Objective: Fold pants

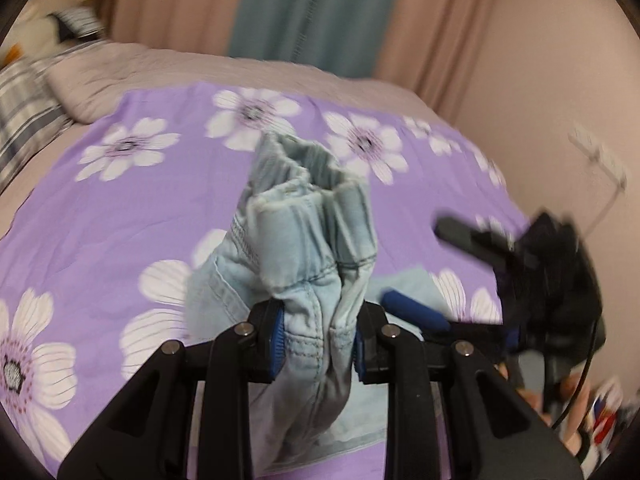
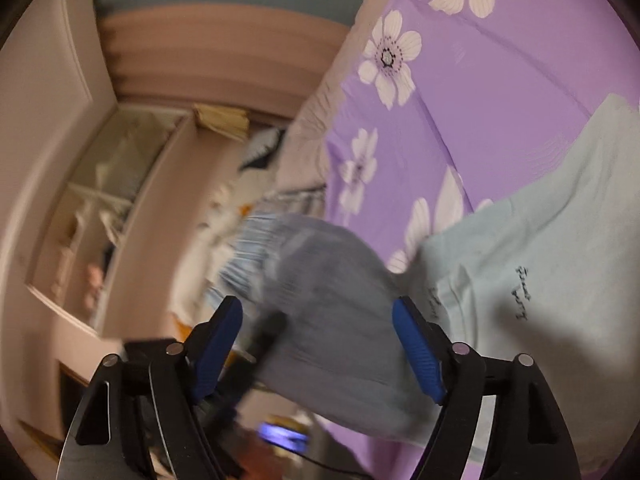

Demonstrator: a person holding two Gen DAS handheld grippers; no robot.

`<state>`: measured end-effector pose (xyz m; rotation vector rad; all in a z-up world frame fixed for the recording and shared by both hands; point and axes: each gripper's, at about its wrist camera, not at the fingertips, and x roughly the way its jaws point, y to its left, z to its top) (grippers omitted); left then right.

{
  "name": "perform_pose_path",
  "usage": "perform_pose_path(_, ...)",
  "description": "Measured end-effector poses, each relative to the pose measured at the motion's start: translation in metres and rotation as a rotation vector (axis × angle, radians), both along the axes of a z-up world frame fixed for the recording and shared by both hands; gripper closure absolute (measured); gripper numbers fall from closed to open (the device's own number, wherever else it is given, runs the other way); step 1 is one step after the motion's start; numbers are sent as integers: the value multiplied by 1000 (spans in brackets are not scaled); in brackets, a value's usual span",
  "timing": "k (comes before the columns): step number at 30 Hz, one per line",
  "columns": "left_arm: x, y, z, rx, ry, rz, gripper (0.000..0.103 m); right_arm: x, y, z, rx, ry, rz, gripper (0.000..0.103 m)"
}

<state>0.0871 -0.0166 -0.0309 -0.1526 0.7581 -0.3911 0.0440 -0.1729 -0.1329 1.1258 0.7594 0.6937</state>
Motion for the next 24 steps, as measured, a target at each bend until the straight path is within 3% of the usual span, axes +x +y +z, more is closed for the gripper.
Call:
perform_pose_path(4,4,-33,-32,49,75,-86,63,0,-17,-14,64,42,-10,19)
perform_pose_path(5,4,-38,-40,58,101,-98,51,1,-20,-21,74,71,-13,19)
perform_pose_path(7,3,-45,-52,57,138,-137,49,0,-22,-32,99,116,-14,19)
perform_pose_path(10,-10,-49,-52,77,129,-172,45,-9,-32,-38,11,184,-48,17)
perform_pose_path(13,-27,-34,-49,49,123,-175,41,-11,-28,-34,-178,211,-65,17)
perform_pose_path(14,-33,-27,-50,30,133,-164,41,-10,-25,-31,-238,208,-65,20)
perform_pose_path(18,-48,3,-55,-24,175,-86,40,-5,-14,-32,-413,214,-68,60)
perform_pose_path(19,-51,12,-57,-36,187,-59,40,-6,-13,-32,-452,208,-78,66)
perform_pose_path(24,-55,38,-60,-61,210,21,40,-27,-10,-6,-578,53,-117,75)
